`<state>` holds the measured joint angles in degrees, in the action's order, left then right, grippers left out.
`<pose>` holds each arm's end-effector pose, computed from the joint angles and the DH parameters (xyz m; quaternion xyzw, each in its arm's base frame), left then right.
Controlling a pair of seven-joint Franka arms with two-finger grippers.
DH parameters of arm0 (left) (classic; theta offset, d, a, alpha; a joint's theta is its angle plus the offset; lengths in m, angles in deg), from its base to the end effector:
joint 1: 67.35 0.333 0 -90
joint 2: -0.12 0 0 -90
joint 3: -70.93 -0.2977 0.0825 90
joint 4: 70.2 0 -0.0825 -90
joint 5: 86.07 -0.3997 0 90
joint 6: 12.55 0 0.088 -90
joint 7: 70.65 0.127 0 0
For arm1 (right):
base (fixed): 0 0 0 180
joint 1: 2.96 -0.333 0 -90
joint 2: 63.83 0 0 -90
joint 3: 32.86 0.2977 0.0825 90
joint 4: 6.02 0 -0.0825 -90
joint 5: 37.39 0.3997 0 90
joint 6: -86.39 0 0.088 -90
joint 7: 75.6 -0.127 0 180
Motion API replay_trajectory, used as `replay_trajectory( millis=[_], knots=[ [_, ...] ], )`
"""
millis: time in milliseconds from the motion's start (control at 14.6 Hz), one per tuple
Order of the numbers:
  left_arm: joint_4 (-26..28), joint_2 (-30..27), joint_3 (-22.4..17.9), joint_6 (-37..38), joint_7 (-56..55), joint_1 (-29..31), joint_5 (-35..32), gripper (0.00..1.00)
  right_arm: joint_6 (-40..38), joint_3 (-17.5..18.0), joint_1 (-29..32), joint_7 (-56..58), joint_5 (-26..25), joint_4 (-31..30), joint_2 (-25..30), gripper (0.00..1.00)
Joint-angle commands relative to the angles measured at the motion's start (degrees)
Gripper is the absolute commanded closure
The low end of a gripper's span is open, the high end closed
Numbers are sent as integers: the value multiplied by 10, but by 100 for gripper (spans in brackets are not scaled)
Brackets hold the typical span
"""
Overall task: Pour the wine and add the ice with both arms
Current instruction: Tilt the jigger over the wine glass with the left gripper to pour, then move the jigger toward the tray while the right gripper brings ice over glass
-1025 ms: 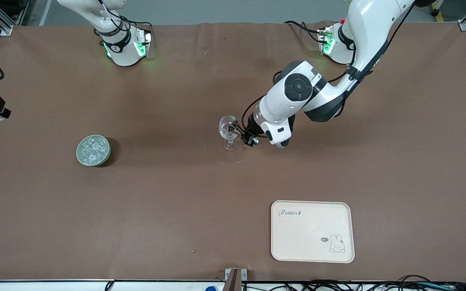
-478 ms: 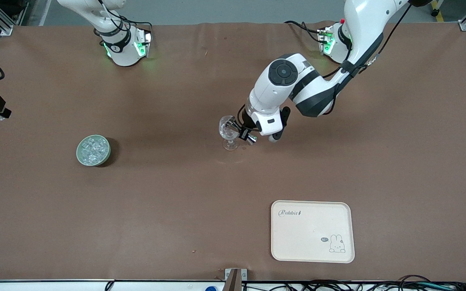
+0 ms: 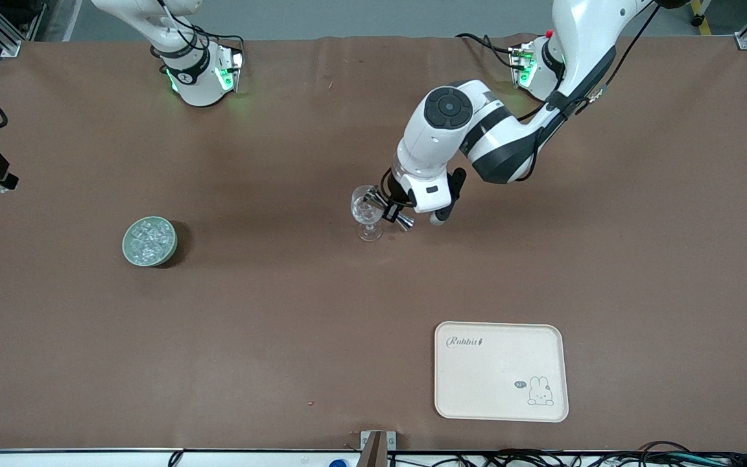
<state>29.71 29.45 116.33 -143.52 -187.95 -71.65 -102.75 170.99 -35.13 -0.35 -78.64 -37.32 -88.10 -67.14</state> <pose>0.4805 -0.4794 0.3285 0.8450 0.5226 -0.0447 0.1038 0.5755 -0.0483 0.6116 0.9976 -0.0690 -0.0069 0.0004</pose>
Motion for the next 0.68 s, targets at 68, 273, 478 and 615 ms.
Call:
replay_trajectory(
  millis=[68,273,478,615],
  knots=[
    [2,-26,6,21,6,7,43,100,-22,2,-7,-8,8,1,2,98],
    [7,-31,3,20,78,25,142,100,-33,21,-11,-41,8,1,3,98],
    [7,-58,-39,19,165,23,284,100,-38,64,-11,-120,8,1,2,98],
    [13,-71,-70,20,216,23,359,100,-37,101,-12,-185,8,2,1,98]
  ],
)
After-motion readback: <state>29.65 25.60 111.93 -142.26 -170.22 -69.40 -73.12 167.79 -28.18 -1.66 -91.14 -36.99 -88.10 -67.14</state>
